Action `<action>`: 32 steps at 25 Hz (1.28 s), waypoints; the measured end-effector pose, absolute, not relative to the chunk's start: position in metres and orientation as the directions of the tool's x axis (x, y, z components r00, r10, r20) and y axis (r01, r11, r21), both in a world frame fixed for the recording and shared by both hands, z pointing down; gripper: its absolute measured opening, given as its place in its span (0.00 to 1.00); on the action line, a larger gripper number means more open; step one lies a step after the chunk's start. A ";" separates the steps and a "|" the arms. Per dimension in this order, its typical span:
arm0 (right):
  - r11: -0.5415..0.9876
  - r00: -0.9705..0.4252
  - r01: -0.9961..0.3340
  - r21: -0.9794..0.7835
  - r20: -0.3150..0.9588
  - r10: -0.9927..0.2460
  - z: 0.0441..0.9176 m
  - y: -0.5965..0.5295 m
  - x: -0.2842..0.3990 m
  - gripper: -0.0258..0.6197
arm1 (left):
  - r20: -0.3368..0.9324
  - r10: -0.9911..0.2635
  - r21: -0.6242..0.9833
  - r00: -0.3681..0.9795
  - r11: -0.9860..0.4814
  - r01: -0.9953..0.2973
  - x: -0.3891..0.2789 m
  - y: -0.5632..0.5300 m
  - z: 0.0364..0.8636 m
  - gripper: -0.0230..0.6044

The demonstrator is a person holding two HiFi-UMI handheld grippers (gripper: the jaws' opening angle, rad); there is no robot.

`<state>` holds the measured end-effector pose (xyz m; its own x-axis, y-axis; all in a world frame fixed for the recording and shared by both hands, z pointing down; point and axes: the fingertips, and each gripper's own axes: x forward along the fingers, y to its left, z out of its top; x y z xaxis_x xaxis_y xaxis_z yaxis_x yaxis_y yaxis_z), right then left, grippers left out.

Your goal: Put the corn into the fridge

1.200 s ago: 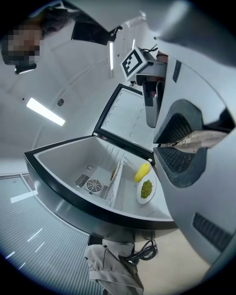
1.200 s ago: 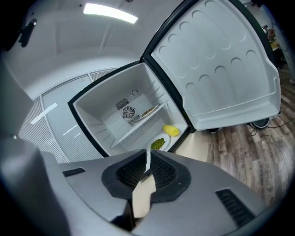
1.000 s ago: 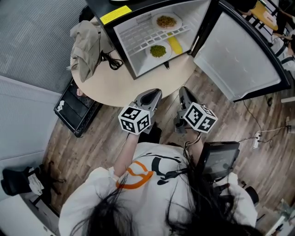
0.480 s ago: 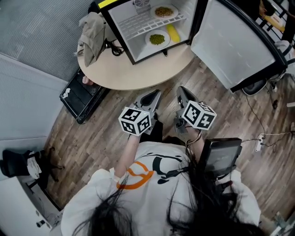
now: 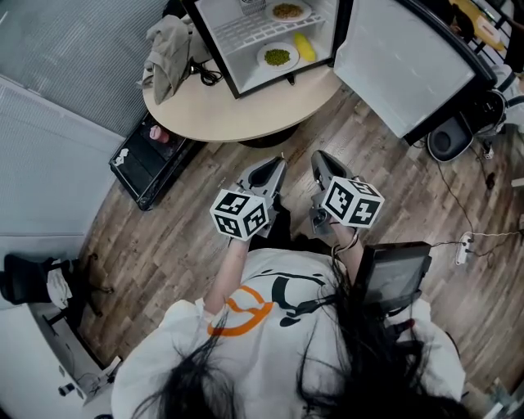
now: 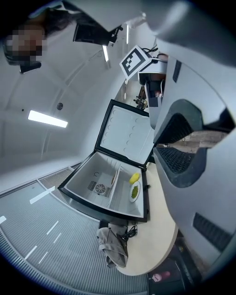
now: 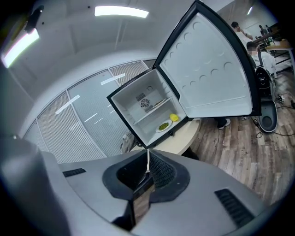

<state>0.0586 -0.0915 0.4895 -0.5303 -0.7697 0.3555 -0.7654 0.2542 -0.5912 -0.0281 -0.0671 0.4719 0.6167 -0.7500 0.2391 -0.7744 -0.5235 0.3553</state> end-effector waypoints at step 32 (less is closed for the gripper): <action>0.273 -0.515 -0.799 -0.535 0.376 -0.771 0.487 -0.056 0.059 0.07 | 0.220 -0.745 0.331 0.630 -0.550 -0.767 -0.028 -0.026 0.464 0.09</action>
<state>0.0587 -0.0561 0.4873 -0.5148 -0.7706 0.3756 -0.7993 0.2732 -0.5352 -0.0284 -0.0256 0.4642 0.6299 -0.7447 0.2205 -0.7665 -0.5504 0.3309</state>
